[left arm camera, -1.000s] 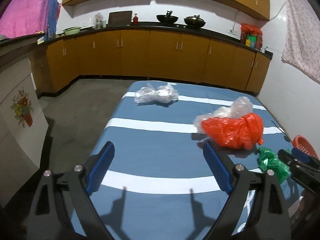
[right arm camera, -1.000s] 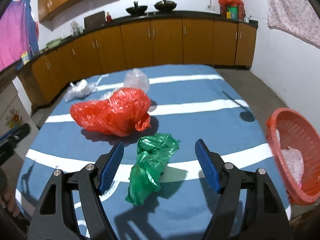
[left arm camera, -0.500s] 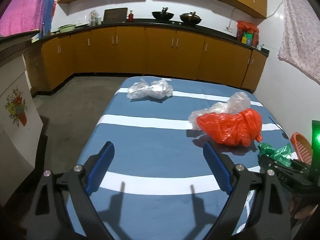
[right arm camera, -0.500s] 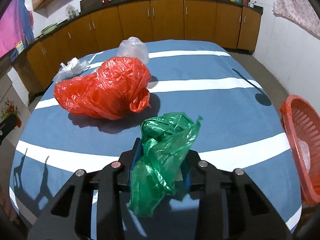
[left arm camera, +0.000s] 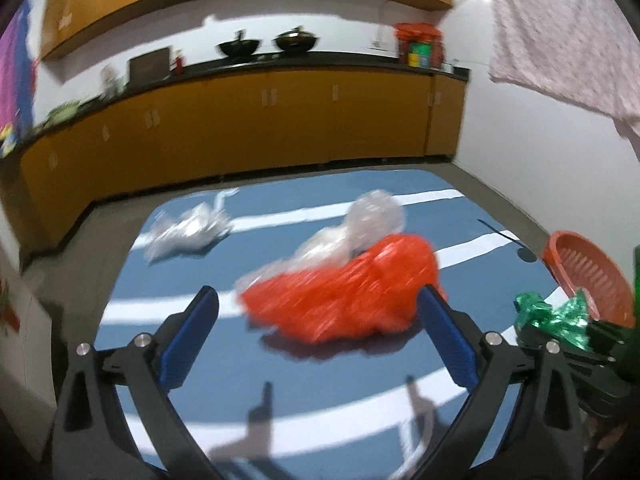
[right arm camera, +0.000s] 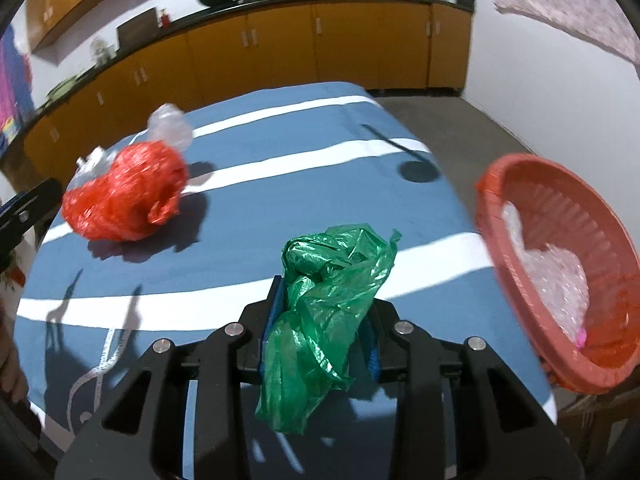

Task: Collect trash
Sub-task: 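Grasp the orange bag with the left tool while the right tool holds the green bag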

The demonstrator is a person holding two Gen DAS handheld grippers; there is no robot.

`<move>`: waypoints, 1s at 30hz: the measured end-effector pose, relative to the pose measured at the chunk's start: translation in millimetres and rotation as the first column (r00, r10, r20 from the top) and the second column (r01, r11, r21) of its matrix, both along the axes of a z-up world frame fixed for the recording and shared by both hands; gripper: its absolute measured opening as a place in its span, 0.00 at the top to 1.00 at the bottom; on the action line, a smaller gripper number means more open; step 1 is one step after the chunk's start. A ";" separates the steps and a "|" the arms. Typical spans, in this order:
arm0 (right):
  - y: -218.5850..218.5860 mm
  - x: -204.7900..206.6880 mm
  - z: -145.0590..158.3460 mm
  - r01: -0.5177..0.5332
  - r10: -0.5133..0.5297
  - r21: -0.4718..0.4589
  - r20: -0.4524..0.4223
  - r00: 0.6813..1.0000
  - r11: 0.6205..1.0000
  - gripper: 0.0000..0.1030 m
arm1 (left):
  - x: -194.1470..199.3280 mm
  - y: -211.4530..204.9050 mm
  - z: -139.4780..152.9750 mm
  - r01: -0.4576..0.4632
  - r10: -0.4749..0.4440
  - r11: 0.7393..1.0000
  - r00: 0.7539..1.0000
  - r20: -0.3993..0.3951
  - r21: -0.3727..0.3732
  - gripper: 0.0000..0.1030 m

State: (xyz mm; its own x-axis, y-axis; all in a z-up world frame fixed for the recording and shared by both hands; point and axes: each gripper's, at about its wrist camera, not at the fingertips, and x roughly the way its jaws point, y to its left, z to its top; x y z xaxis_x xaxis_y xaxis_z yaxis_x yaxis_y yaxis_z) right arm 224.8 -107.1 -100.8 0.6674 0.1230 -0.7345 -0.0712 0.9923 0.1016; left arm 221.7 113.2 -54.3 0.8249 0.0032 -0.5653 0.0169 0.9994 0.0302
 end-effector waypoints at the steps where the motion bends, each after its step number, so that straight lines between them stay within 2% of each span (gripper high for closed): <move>1: -5.4 -0.3 0.5 0.009 -0.009 0.007 -0.001 1.000 1.000 0.66 | 8.3 -5.5 -1.2 0.015 -0.015 1.000 1.000 -0.003 0.014 0.05; 5: -18.5 -1.6 2.9 0.028 -0.028 0.026 0.001 1.000 0.999 0.66 | 40.2 -22.8 -11.9 0.065 -0.063 0.996 0.997 -0.038 0.064 0.05; 7: -22.4 -1.2 3.9 0.031 -0.031 0.036 0.004 1.000 0.999 0.66 | 49.9 -26.8 -18.7 0.092 -0.088 0.994 0.994 -0.069 0.058 0.05; 12: -28.8 0.5 4.7 0.035 -0.035 0.061 0.004 0.999 0.998 0.66 | 61.4 -35.2 -36.4 0.140 -0.141 0.990 0.979 -0.147 -0.013 0.06; 14: -29.1 0.3 4.7 0.034 -0.034 0.069 0.003 0.999 0.997 0.66 | 61.9 -37.9 -42.1 0.154 -0.162 0.986 0.971 -0.174 -0.062 0.12; 16: -28.8 0.2 4.7 0.032 -0.032 0.072 0.002 0.999 0.997 0.66 | 58.9 -43.0 -44.9 0.170 -0.185 0.981 0.965 -0.185 -0.096 0.18; 20: -30.6 0.1 4.4 0.032 -0.032 0.077 0.001 0.999 0.997 0.66 | 52.5 -54.8 -44.3 0.211 -0.234 0.968 0.955 -0.182 -0.137 0.21; 30: -36.2 -1.0 7.6 0.041 -0.041 0.082 0.008 0.999 0.996 0.66 | 62.1 -60.4 -55.2 0.166 -0.174 0.985 0.961 -0.217 -0.054 0.20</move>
